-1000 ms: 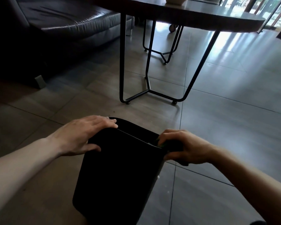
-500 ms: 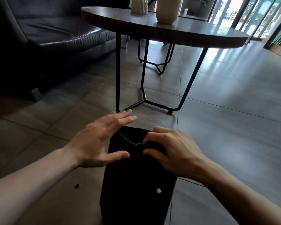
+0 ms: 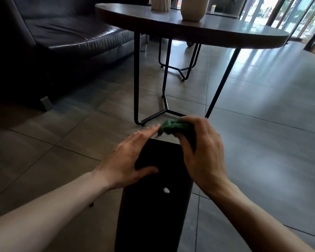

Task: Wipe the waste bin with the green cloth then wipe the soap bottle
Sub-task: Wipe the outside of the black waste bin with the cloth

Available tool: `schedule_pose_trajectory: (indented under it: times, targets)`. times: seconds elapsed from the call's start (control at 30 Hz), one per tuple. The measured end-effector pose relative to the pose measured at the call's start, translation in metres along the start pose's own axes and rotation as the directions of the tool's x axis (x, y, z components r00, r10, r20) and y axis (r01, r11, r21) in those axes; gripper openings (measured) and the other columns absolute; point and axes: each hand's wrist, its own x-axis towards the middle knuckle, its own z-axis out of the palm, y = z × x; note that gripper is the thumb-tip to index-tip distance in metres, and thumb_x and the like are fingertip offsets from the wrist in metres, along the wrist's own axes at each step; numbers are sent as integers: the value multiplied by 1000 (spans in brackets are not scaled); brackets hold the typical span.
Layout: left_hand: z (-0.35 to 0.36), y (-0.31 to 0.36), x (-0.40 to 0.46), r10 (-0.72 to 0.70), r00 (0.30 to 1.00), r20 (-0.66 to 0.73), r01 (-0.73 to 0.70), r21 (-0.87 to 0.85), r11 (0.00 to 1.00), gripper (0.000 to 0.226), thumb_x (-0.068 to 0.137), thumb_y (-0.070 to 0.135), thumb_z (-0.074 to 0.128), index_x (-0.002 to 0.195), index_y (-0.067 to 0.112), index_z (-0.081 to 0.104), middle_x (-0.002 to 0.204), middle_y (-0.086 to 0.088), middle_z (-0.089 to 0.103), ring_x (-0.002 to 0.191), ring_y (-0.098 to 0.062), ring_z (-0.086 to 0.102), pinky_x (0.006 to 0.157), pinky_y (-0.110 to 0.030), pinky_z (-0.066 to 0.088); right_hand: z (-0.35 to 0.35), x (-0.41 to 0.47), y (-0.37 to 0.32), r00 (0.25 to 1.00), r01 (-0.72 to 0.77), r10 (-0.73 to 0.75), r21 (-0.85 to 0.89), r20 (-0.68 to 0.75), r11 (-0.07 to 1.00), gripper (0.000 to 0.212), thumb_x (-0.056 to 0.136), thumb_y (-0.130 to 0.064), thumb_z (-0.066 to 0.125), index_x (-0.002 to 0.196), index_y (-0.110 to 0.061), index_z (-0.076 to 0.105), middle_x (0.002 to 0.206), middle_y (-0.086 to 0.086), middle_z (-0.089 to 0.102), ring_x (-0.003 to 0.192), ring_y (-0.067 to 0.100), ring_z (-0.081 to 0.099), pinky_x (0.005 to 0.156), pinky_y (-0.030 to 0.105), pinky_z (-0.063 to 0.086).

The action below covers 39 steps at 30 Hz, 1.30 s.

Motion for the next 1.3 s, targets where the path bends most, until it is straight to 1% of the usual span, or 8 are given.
schedule_pose_trajectory:
  times: [0.07,0.37,0.57,0.63,0.77,0.9,1.13,1.3]
  targets:
    - [-4,-8,0,-12,1000,-5,12,13,1000,94,79,45,80,156,38,26,159,14,37,148,-7,32,119,-36,33,3,-10,5,999,35,-35,1,-41,999,36,97,-32,60,129,-21,50,126,2,62,108,21,59,91,30,41]
    - [-9,-25,1,-49,998,26,47,75,996,77,88,45,72,154,40,33,162,12,32,150,-10,29,124,-35,23,51,-114,12,872,397,-280,-247,401,884,55,90,-35,60,142,-21,51,166,6,36,156,32,27,117,53,35]
    - [-15,-29,-4,-86,996,28,84,66,994,74,84,53,71,149,49,36,159,23,33,149,0,27,123,-35,23,39,-169,39,515,827,-639,-134,572,547,38,111,-29,45,148,-29,50,163,4,41,152,30,36,125,50,28]
    - [-14,-30,-4,-88,996,19,86,62,994,73,85,53,71,149,48,37,159,21,34,148,-1,28,124,-37,23,35,-143,43,620,738,-610,-102,493,667,36,110,-23,47,145,-27,56,161,8,44,150,31,40,121,51,34]
    - [-16,-31,-4,-106,994,14,105,61,993,71,86,49,72,149,46,38,159,19,36,148,-5,31,120,-38,28,33,-60,37,943,269,-230,-148,239,952,51,95,-8,71,143,-23,61,162,13,40,152,34,35,120,54,38]
    - [-20,-33,-6,-121,993,0,120,63,991,71,86,45,75,148,45,41,157,17,39,146,-5,34,117,-33,30,44,-60,23,896,379,-308,-189,321,906,49,99,-12,57,147,-16,56,163,16,38,155,35,28,125,53,29]
    - [-20,-33,-9,-117,993,23,116,51,992,72,84,49,74,147,45,40,158,20,36,148,2,27,120,-38,29,40,-166,23,489,834,-659,-85,571,545,29,108,-23,51,136,-25,61,144,3,62,133,27,59,125,43,30]
    - [-18,-29,-6,-119,993,-2,119,54,991,68,87,46,73,148,40,43,158,14,39,147,-7,34,119,-44,33,36,-75,24,886,412,-350,-168,303,896,35,99,-18,59,132,-21,68,139,17,62,131,41,57,106,53,52]
